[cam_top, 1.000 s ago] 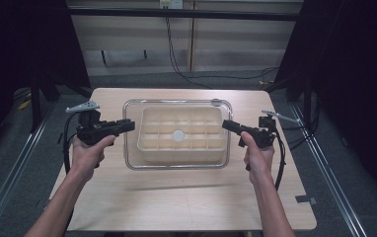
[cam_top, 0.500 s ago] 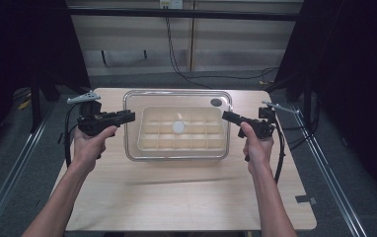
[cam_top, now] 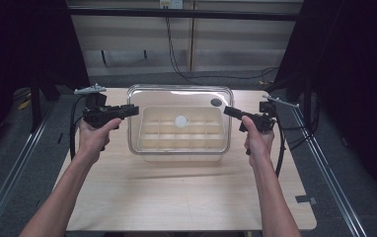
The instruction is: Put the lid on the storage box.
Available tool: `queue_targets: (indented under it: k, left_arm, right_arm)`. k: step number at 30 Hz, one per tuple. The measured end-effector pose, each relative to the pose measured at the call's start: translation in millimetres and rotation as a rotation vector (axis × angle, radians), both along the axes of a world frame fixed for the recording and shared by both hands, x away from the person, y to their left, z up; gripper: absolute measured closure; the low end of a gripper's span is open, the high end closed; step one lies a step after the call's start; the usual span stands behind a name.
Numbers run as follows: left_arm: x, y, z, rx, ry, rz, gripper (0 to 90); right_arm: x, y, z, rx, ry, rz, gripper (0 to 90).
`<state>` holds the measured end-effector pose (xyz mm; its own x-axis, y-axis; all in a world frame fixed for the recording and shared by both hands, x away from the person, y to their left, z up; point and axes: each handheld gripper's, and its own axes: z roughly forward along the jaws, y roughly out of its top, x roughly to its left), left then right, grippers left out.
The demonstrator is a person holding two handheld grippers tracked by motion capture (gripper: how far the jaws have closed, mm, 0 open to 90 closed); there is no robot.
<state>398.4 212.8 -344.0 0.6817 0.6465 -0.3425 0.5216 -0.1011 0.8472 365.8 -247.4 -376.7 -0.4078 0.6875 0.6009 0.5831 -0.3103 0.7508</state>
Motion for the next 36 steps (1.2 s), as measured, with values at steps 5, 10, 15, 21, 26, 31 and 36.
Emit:
queue_targets:
  k: [5, 10, 15, 21, 26, 31, 36]
  left_arm:
    - [9.7, -1.1, -7.7, 0.001, 0.023, 0.012, 69.1]
    - [20.9, -2.2, -14.0, 0.010, 0.051, 0.022, 68.9]
    - [27.3, -4.0, -18.8, 0.014, 0.062, 0.024, 68.7]
    - [34.2, -6.4, -23.1, 0.013, 0.075, 0.038, 67.8]
    - [41.1, -7.6, -30.5, 0.006, 0.094, 0.035, 66.9]
    - [45.6, -9.9, -35.8, -0.004, 0.108, 0.048, 66.4]
    - [50.4, -12.3, -40.7, 0.003, 0.121, 0.063, 64.9]
  right_arm:
    - [8.4, 0.8, -5.2, -0.006, 0.027, -0.008, 71.4]
    - [17.2, 0.9, -9.2, -0.024, 0.048, 0.002, 71.6]
    - [26.1, -1.1, -13.9, -0.029, 0.069, 0.004, 71.5]
    - [32.4, -2.7, -15.7, -0.027, 0.072, 0.005, 72.2]
    - [36.3, -3.8, -16.0, -0.042, 0.080, 0.001, 72.5]
    - [40.2, -4.6, -22.3, -0.039, 0.099, -0.005, 72.4]
    - [43.9, -5.4, -26.3, -0.034, 0.108, -0.006, 72.3]
